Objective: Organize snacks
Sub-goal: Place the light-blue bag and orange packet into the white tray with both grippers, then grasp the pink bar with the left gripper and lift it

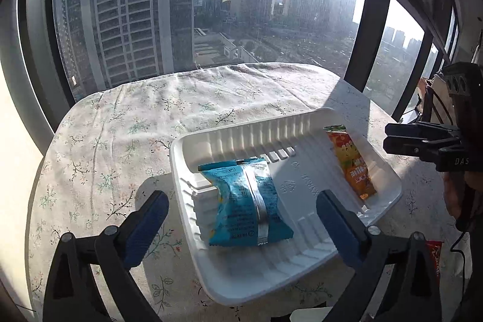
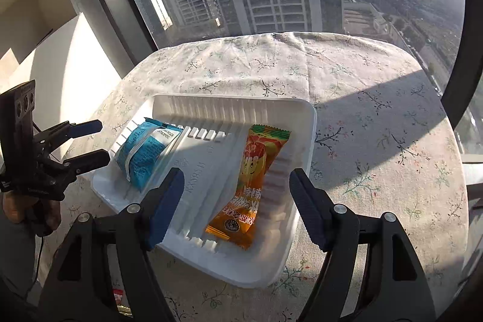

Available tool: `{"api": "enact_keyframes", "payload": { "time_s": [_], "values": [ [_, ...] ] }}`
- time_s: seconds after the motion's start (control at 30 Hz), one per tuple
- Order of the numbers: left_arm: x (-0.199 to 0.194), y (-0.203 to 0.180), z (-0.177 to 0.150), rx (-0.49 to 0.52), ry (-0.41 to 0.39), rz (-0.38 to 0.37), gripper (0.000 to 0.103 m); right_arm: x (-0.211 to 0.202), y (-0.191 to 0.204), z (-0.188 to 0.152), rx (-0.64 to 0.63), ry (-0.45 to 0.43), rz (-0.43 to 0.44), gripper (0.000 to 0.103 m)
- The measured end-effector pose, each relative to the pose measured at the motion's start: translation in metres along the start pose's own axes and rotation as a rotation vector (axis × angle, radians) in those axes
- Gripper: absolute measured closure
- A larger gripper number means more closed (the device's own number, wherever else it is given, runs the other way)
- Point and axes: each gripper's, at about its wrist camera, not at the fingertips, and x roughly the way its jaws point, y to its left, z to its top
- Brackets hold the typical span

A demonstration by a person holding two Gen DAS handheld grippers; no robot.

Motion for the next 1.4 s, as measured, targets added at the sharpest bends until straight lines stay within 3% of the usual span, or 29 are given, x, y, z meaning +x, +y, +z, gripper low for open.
{"api": "enact_keyframes", "payload": {
  "time_s": [0.1, 0.2, 0.27, 0.37, 0.47, 0.63, 0.73, 0.8, 0.87, 1.03, 1.27, 1.4],
  "values": [
    [-0.028, -0.001, -0.012, 0.022, -0.023, 0.063, 0.000, -0.050, 0.008, -0.001, -0.003, -0.122, 0.016, 0.027],
    [-0.057, 0.001, -0.033, -0.007, -0.022, 0.037, 0.000, -0.107, 0.016, -0.021, 0.029, -0.312, 0.116, 0.003],
    [-0.077, -0.005, -0.051, -0.012, -0.038, 0.088, 0.000, -0.138, 0.025, -0.044, 0.041, -0.414, 0.166, 0.000],
    [-0.107, -0.014, -0.080, -0.043, -0.097, 0.129, 0.000, -0.163, 0.041, -0.078, 0.032, -0.450, 0.176, 0.000],
    [-0.126, -0.025, -0.106, -0.058, -0.099, 0.115, 0.000, -0.179, 0.052, -0.116, 0.051, -0.460, 0.200, 0.000],
    [-0.131, -0.037, -0.141, -0.097, -0.035, 0.014, 0.003, -0.184, 0.068, -0.179, 0.097, -0.427, 0.203, 0.003],
    [-0.133, -0.042, -0.154, -0.131, -0.026, -0.020, 0.017, -0.180, 0.082, -0.210, 0.091, -0.392, 0.173, 0.018],
    [-0.133, -0.047, -0.157, -0.118, -0.016, -0.024, 0.018, -0.174, 0.092, -0.226, 0.069, -0.347, 0.180, 0.028],
    [-0.133, -0.048, -0.157, -0.115, -0.013, -0.025, 0.023, -0.167, 0.103, -0.236, 0.020, -0.309, 0.157, 0.035],
    [-0.129, -0.051, -0.148, -0.104, 0.020, -0.068, 0.025, -0.150, 0.116, -0.247, -0.004, -0.260, 0.168, 0.035],
    [-0.109, -0.042, -0.150, -0.126, 0.120, -0.114, 0.045, -0.146, 0.123, -0.246, -0.033, -0.243, 0.183, 0.035],
    [-0.105, -0.042, -0.152, -0.126, 0.147, -0.129, 0.046, -0.144, 0.123, -0.245, -0.032, -0.232, 0.188, 0.035]
  ]
}}
